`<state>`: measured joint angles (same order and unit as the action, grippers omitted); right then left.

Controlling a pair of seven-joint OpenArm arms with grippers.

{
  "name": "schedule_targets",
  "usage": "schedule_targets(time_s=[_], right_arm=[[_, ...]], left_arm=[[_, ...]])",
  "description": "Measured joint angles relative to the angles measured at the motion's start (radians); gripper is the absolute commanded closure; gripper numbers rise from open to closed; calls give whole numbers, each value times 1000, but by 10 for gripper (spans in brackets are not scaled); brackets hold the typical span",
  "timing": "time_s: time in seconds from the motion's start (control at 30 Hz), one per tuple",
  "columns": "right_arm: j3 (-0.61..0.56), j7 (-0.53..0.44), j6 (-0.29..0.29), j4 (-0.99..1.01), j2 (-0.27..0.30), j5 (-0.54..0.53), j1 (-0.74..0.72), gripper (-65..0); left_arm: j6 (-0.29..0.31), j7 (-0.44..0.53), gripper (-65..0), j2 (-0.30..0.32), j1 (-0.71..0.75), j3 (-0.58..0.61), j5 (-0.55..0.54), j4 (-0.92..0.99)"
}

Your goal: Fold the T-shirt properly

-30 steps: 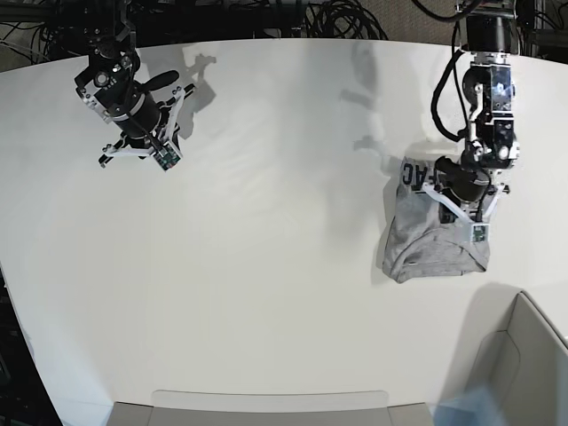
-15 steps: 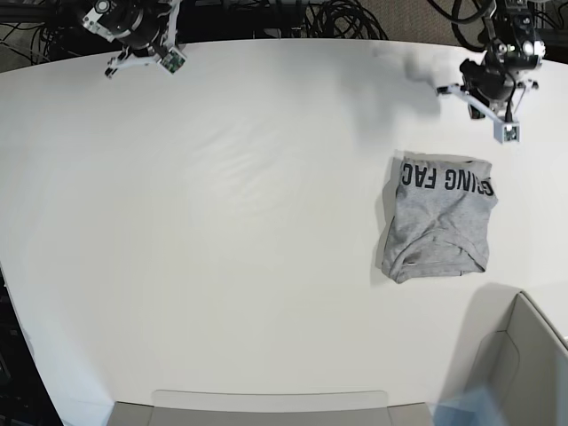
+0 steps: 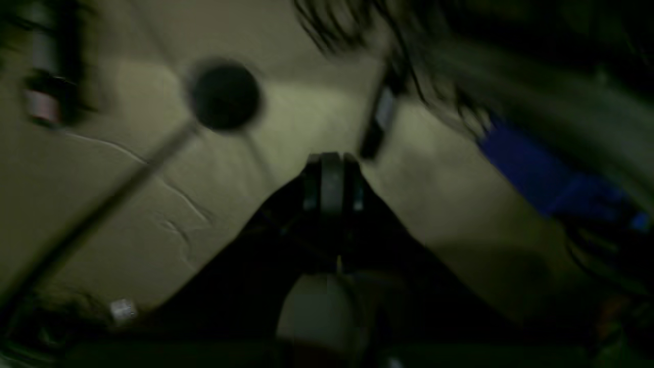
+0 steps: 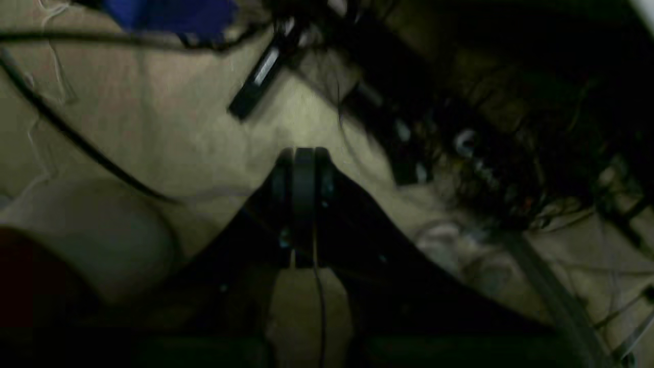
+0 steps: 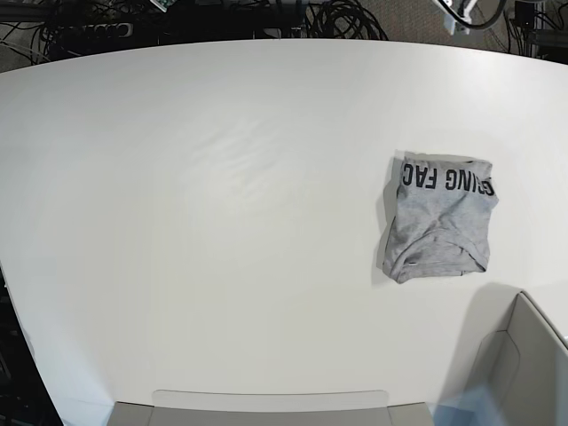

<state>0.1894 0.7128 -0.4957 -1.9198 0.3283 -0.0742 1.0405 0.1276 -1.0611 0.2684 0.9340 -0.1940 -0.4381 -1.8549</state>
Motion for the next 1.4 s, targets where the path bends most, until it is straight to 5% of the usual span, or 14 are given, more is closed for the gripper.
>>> schedule_targets(time_s=[0.17, 0.3, 0.47, 0.7, 1.1, 1.4], right_arm=[[-110, -22, 1, 288, 6, -2, -125, 0], [-226, -112, 2, 402, 48, -3, -145, 0], [-306, -206, 2, 653, 31, -3, -274, 0], [-382, -516, 13, 1004, 36, -2, -372, 0], [-387, -520, 13, 1265, -7, -2, -518, 0], [-386, -534, 15, 1352, -32, -2, -603, 0]], left_arm=[[-8, 61, 0, 7, -160, 97, 47, 365], [1, 158, 0, 6, -222, 188, 49, 513], [-7, 272, 0, 5, -304, 280, 68, 768], [-8, 444, 0, -3, -435, 395, 64, 1028], [-5, 729, 0, -3, -491, 438, 64, 1255], [-8, 831, 0, 0, -491, 441, 64, 1283]])
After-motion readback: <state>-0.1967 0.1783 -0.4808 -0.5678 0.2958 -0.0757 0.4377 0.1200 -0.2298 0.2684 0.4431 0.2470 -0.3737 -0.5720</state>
